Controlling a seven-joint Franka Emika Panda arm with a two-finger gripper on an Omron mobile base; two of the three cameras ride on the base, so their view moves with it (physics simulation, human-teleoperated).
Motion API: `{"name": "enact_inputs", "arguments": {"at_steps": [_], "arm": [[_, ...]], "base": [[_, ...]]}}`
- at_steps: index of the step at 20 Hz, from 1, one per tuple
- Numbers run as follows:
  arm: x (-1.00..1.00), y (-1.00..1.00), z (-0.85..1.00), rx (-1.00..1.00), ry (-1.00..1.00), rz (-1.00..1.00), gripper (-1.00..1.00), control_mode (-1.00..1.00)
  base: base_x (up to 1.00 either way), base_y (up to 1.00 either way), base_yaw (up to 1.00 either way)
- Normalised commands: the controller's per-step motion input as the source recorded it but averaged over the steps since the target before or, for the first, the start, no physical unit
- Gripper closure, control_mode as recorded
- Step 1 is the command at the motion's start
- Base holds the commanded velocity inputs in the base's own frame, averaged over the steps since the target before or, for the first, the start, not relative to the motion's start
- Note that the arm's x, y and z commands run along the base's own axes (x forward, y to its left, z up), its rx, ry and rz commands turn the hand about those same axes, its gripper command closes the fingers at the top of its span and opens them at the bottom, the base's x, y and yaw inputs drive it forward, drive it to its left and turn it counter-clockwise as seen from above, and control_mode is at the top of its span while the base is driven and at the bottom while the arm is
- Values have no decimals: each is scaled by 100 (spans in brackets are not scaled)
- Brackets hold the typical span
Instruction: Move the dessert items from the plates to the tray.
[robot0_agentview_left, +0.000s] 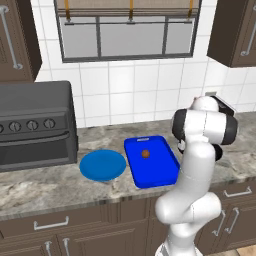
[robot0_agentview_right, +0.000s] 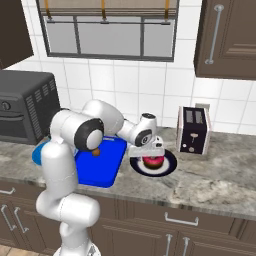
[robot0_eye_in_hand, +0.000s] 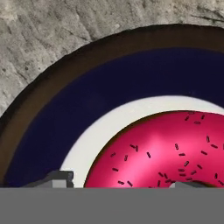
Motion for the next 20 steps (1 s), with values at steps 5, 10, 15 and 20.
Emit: {"name": "enact_inputs", "arguments": {"at_steps": [5,10,15,20], "arm": [[-18,4,-36,0,3,0,100,-100],[-33,61,53,-6,-3,1,100,-100],[-12,59,100,-14,-2,4,100,-100],[-38,54,82,-4,21,0,100,-100]], "base": [[0,0,0],[0,0,0],[0,0,0],[0,0,0]]}}
